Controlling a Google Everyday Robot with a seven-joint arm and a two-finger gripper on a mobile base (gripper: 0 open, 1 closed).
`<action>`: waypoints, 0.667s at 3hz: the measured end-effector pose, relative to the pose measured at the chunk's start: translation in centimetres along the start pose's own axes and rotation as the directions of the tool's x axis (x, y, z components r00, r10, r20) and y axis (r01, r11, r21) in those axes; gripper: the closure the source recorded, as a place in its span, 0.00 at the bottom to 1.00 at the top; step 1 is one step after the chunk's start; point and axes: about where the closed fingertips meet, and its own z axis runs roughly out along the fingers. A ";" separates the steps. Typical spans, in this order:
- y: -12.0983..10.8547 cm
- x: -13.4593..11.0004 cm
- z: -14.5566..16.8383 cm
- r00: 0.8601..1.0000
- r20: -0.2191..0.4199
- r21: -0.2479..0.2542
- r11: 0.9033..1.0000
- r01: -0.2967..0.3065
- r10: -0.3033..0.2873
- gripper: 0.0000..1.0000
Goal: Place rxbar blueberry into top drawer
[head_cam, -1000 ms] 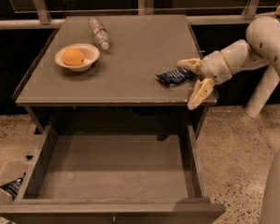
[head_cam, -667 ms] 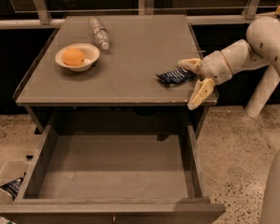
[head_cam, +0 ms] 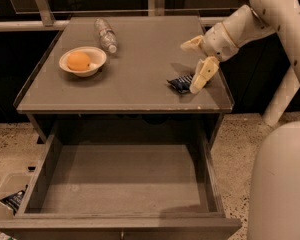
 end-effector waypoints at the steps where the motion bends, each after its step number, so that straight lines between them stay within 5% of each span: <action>1: -0.6 -0.5 0.1 1.000 0.003 0.010 1.000 0.009 -0.009 0.00; 2: -0.1 1.5 1.4 0.997 0.078 -0.017 1.000 -0.007 0.008 0.00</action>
Offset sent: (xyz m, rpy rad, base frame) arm -0.0052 -0.0196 -0.0499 0.1798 0.0642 0.0372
